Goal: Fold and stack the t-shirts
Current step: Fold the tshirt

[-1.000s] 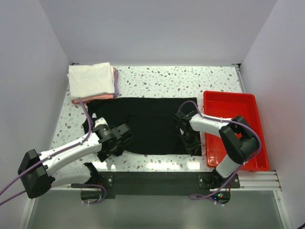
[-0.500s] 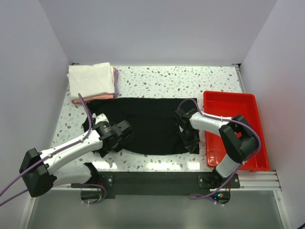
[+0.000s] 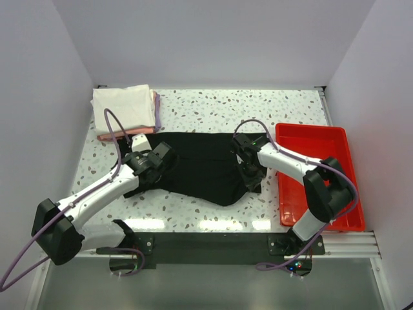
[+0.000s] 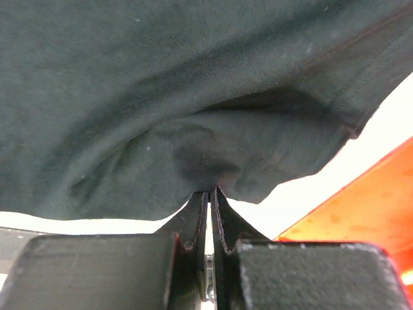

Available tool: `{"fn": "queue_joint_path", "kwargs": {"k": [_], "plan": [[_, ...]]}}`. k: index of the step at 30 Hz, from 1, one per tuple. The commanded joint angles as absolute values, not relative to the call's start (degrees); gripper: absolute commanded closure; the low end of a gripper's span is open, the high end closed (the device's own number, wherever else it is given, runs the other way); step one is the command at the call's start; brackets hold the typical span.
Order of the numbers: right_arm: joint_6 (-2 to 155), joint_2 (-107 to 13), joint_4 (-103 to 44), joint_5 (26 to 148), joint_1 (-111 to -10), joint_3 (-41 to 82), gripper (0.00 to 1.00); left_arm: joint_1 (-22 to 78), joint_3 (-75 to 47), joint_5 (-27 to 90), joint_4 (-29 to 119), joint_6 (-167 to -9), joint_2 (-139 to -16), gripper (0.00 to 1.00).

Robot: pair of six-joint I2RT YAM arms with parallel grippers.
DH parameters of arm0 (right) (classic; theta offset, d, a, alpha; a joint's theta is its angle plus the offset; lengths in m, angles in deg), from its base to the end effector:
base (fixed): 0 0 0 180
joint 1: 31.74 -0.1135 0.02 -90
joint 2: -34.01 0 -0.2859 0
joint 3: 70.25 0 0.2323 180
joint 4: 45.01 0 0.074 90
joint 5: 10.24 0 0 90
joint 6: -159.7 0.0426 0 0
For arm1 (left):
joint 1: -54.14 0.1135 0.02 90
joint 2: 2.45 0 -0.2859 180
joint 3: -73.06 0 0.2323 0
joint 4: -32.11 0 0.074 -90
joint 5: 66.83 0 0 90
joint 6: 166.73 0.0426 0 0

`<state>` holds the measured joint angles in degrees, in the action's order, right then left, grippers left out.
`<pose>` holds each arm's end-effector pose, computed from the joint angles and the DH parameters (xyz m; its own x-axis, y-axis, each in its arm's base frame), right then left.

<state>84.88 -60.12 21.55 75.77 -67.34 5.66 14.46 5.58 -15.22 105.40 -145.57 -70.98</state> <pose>0.2228 0.1558 0.2100 -0.9322 -0.3461 -0.1060 -0.3435 0.9382 -0.0431 0.1528 -0.0924 0.2719 -0.6139 -0.4404 -0.6551 -0.5570 0.8297 -0.0359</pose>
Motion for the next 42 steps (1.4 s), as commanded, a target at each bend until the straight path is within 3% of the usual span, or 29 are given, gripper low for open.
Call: {"fn": "queue_joint_path", "kwargs": {"k": [1,10,33,37,42], "plan": [[82.98,-57.4,25.66,73.53,-67.25,8.87,1.0,16.08,1.85,-19.89,96.83,-137.55,-71.97,1.0],[81.4,-59.59,32.87,69.31,-65.67,15.9,1.0,20.04,0.96,-20.77,90.33,-131.31,-73.9,1.0],[78.58,-74.53,34.2,65.0,-60.31,33.66,1.0,29.44,0.79,-13.83,77.58,-121.38,-82.51,1.0],[80.51,-72.44,37.62,64.29,-60.31,32.88,1.0,30.24,-1.14,-15.06,81.77,-123.04,-84.63,1.0],[82.09,-61.12,39.74,72.17,-60.57,21.99,1.0,30.24,2.8,-11.29,83.11,-124.63,-79.98,1.0]]}}
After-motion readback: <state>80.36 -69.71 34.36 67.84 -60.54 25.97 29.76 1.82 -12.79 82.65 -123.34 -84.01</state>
